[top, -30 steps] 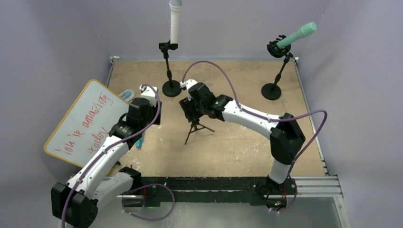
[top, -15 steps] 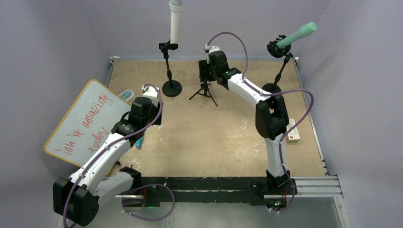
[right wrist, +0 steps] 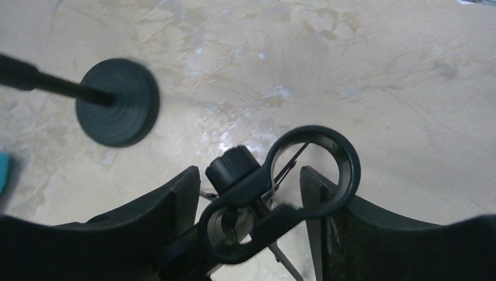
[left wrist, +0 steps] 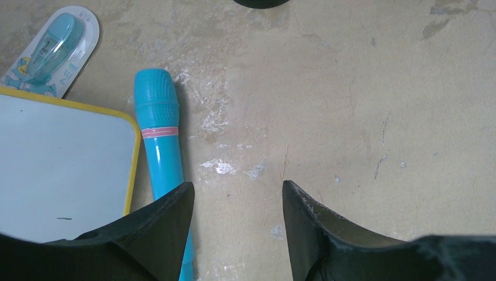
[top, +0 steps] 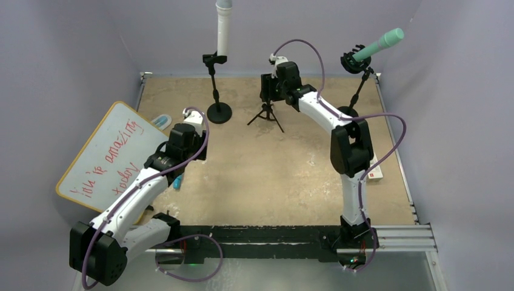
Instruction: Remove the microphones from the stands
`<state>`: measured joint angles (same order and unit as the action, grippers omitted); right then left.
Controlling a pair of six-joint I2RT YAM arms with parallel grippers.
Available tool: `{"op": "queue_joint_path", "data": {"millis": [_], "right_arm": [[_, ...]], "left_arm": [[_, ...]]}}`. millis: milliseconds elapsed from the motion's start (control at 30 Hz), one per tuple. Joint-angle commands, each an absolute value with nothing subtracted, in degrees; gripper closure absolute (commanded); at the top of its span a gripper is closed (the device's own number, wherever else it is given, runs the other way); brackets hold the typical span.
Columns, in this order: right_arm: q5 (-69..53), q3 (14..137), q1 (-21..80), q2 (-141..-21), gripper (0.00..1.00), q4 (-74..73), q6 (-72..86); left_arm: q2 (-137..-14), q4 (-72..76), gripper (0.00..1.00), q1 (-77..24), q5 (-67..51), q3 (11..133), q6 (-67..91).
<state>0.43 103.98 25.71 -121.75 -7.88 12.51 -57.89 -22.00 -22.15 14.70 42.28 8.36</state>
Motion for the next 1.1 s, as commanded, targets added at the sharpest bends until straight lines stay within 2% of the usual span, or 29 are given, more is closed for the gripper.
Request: {"op": "queue_joint_path", "data": {"millis": [0, 233, 433, 600, 700, 767, 967, 1067], "right_arm": [[-7.21, 102.87, 26.50, -117.17, 0.51, -8.88, 9.35], [-6.24, 101.76, 26.46, -116.28, 0.57, -10.41, 9.24], [-7.56, 97.88, 26.46, -113.08, 0.57, -7.97, 8.02], [-7.36, 95.64, 26.48, -109.38, 0.44, -8.09, 6.65], [-0.02, 95.06, 26.39, -107.76, 0.30, -8.94, 7.20], [4.24, 94.52, 26.11, -106.41, 0.26, -8.89, 8.30], [2.15, 93.01, 25.16, -101.64, 0.25, -7.04, 10.52], [0.11, 93.65, 25.14, -101.55, 0.33, -8.12, 10.37]], "left_arm": [[-56.70, -21.45, 0.45, -21.88, 13.97, 43.44, 8.65], [-55.81, -21.50, 0.45, -21.88, 14.15, 43.07, 8.94], [-56.33, -21.45, 0.45, -21.88, 13.81, 43.11, 8.96], [-57.12, -21.53, 0.46, -21.88, 13.71, 43.33, 9.12], [-57.13, -21.73, 0.46, -21.88, 13.86, 43.46, 9.30], [-57.05, -21.85, 0.46, -21.88, 14.04, 43.42, 9.38], [-57.28, -21.82, 0.45, -21.88, 14.49, 43.48, 9.58], [-57.55, -22.01, 0.46, -21.88, 14.65, 43.58, 9.49]]}}
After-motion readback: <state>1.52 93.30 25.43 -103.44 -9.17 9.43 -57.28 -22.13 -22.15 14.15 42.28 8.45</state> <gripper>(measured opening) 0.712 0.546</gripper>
